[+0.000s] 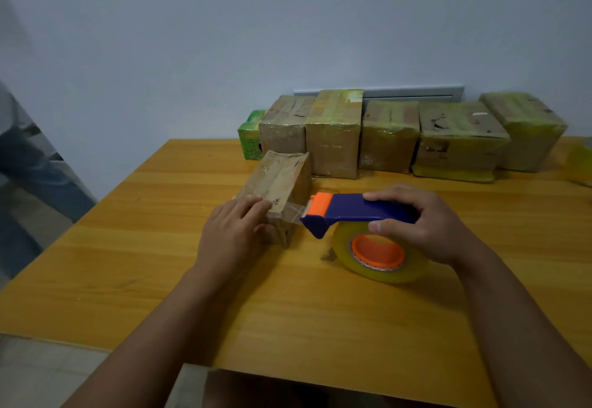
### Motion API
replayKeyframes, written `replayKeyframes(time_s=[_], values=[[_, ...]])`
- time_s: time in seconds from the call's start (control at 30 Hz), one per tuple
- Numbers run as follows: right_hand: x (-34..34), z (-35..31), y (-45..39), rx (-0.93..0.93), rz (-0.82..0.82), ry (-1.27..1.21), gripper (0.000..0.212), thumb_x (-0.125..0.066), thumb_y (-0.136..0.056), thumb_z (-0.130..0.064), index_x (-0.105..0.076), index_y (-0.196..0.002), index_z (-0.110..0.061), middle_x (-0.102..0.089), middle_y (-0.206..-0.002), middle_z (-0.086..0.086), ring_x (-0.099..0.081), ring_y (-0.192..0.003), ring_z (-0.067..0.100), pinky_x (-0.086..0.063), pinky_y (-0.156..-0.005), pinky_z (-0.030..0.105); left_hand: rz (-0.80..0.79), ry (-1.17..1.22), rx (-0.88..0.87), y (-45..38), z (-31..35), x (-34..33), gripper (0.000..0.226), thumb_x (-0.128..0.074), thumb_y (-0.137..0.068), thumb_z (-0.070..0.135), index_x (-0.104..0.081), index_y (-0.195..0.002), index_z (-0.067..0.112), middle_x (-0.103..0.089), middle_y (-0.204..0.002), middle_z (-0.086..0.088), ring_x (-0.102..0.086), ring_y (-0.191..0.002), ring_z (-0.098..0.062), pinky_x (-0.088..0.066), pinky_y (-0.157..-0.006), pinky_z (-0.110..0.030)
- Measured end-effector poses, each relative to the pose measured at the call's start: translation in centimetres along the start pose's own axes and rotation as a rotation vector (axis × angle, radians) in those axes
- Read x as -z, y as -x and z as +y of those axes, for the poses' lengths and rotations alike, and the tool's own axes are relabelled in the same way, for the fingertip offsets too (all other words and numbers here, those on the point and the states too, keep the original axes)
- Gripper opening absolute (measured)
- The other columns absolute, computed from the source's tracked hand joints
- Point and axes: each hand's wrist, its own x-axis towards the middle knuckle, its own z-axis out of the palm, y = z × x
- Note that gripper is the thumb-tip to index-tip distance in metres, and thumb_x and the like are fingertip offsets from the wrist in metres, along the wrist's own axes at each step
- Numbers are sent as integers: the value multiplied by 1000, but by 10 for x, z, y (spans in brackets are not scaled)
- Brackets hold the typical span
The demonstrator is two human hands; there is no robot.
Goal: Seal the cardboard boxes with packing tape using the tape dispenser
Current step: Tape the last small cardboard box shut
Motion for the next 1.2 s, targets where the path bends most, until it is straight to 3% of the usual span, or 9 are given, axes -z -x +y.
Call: replayKeyframes(time_s=[0.2, 0.33, 0.47, 0.6, 0.73, 0.87, 1.03, 1.2], values=[[-8, -13, -17, 11, -109, 205, 45, -73, -69, -54, -66, -112, -42, -59, -100, -18, -56, -87, 3, -43, -69, 20, -143, 26, 47, 2, 10, 12, 51, -51, -89, 48, -49, -138, 33, -55, -130, -9, -54, -112, -30, -43, -92, -41], [-22, -27, -39, 5, -184, 314, 35, -77, -78, -43, -69, -112, -37, -57, -96, -19, -54, -85, 1, -37, -69, 21, -174, 73, 65, 0, 13, 14, 52, -46, -87, 49, -51, -137, 34, -54, -130, -9, -51, -116, -29, -40, -96, -41], [-30, -41, -49, -94, -215, 347, 34, -73, -80, -45, -70, -112, -33, -62, -97, -17, -58, -86, 3, -44, -68, 22, -170, 176, 138, -1, 18, 19, 52, -42, -85, 50, -55, -134, 34, -53, -133, -7, -46, -124, -25, -35, -101, -42], [-39, -49, -47, -81, -216, 444, 36, -71, -80, -48, -70, -112, -33, -61, -93, -19, -57, -83, 3, -42, -65, 24, -143, 269, 240, -6, 22, 17, 56, -35, -85, 65, -61, -125, 36, -53, -130, 0, -43, -124, -19, -30, -101, -39], [-28, -45, -33, -146, -101, 439, 33, -71, -81, -44, -71, -111, -31, -66, -101, -10, -57, -87, 8, -48, -74, 27, -101, 300, 339, -14, 30, 11, 55, -39, -83, 73, -66, -111, 36, -52, -127, 4, -40, -123, -17, -30, -101, -42], [-14, -33, -14, -194, 74, 463, 41, -74, -79, -43, -68, -117, -28, -61, -104, -9, -54, -93, 11, -40, -68, 21, -42, 204, 306, -15, 37, 2, 28, -54, -88, 51, -65, -104, 30, -55, -122, 4, -45, -119, -21, -28, -100, -44], [-26, -22, -17, -137, 376, 324, 46, -77, -78, -38, -67, -121, -24, -60, -105, -4, -54, -90, 11, -38, -68, 15, 31, 77, 285, -12, 45, -1, 28, -53, -89, 54, -66, -106, 35, -62, -111, 5, -53, -105, -20, -30, -87, -41], [-57, -14, -33, -86, 501, 184, 47, -77, -79, -35, -67, -122, -21, -60, -102, -2, -55, -83, 5, -39, -65, 10, 0, 92, 203, -11, 33, 3, 35, -55, -86, 55, -67, -111, 34, -64, -107, 4, -55, -100, -23, -34, -80, -41]])
